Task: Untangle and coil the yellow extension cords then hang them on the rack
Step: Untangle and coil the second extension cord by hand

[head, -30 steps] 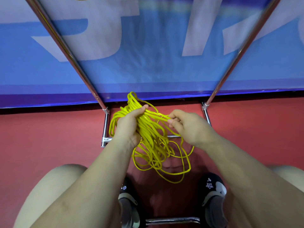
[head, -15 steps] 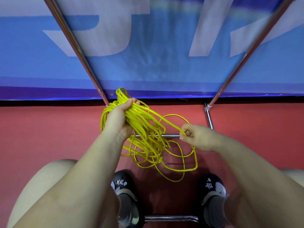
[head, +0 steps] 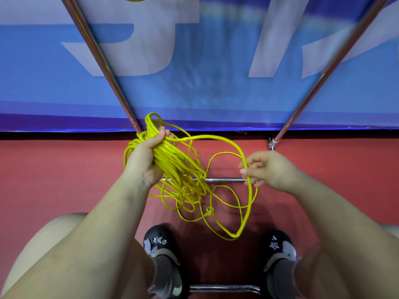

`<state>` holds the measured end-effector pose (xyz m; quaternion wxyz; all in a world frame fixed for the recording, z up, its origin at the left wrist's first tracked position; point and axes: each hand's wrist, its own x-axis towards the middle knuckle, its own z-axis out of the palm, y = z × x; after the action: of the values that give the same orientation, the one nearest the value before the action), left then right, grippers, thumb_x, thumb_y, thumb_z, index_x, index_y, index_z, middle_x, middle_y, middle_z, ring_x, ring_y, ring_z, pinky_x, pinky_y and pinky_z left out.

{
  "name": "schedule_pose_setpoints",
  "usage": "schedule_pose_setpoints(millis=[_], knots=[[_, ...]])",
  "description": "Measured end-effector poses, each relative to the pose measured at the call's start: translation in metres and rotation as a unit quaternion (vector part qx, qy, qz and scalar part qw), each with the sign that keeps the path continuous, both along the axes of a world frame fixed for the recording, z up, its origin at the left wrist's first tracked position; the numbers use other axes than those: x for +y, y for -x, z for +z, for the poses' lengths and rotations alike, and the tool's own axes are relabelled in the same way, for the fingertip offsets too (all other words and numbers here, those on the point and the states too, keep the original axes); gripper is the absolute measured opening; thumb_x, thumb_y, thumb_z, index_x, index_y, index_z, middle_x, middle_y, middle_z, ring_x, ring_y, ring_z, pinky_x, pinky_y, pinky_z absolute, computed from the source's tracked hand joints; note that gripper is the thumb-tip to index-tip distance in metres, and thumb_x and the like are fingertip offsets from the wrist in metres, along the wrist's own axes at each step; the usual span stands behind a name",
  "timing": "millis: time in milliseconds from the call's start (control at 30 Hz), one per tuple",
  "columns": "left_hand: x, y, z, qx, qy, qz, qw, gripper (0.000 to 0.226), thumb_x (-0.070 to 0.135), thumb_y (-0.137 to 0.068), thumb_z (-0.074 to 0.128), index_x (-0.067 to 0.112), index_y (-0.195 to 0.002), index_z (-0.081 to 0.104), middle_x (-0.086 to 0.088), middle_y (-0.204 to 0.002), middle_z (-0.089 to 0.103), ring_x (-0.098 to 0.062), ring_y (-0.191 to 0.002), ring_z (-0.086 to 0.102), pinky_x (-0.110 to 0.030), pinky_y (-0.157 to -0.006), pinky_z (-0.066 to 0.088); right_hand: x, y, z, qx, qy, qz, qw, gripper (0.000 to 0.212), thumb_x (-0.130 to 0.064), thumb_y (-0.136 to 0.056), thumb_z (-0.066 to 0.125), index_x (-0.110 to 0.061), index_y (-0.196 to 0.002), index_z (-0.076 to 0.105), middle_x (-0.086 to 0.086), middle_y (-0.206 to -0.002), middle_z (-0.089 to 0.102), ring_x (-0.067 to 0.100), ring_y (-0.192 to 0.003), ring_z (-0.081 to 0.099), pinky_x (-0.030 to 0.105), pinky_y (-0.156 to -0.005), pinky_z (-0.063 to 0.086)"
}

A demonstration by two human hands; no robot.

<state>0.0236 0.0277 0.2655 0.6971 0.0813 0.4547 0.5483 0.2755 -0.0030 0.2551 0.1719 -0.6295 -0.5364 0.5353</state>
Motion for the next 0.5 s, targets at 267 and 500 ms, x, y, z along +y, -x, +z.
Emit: schedule_pose_setpoints(millis=[267,500], knots=[[-0.001,-0.022,-0.008,0.078,-0.011,-0.059,0.995,0.015,0.004,-0.089,0.054,0.008,-0.090,0.069,0.000,-0.075,0.072,-0.012,-0.061,0.067,-0.032,-0.055,0.058,0.006,0.011,0.016,0.233,0.103,-0.246,0.935,0.009,-0.011,-0.086,0.063,-0.007,-0.093,0.058,0.009,-0.080,0.068,0.018,-0.064,0.069,0.023,-0.055,0.057],[-0.009,-0.044,-0.013,0.213,-0.030,-0.108,0.971,0.008,0.000,-0.082,0.064,0.002,-0.087,0.069,-0.001,-0.069,0.072,-0.012,-0.057,0.067,-0.027,-0.050,0.055,0.019,0.017,0.027,0.412,0.176,-0.366,0.816,0.013,0.001,-0.090,0.052,0.003,-0.079,0.058,0.012,-0.061,0.069,0.018,-0.054,0.068,0.026,-0.060,0.057]])
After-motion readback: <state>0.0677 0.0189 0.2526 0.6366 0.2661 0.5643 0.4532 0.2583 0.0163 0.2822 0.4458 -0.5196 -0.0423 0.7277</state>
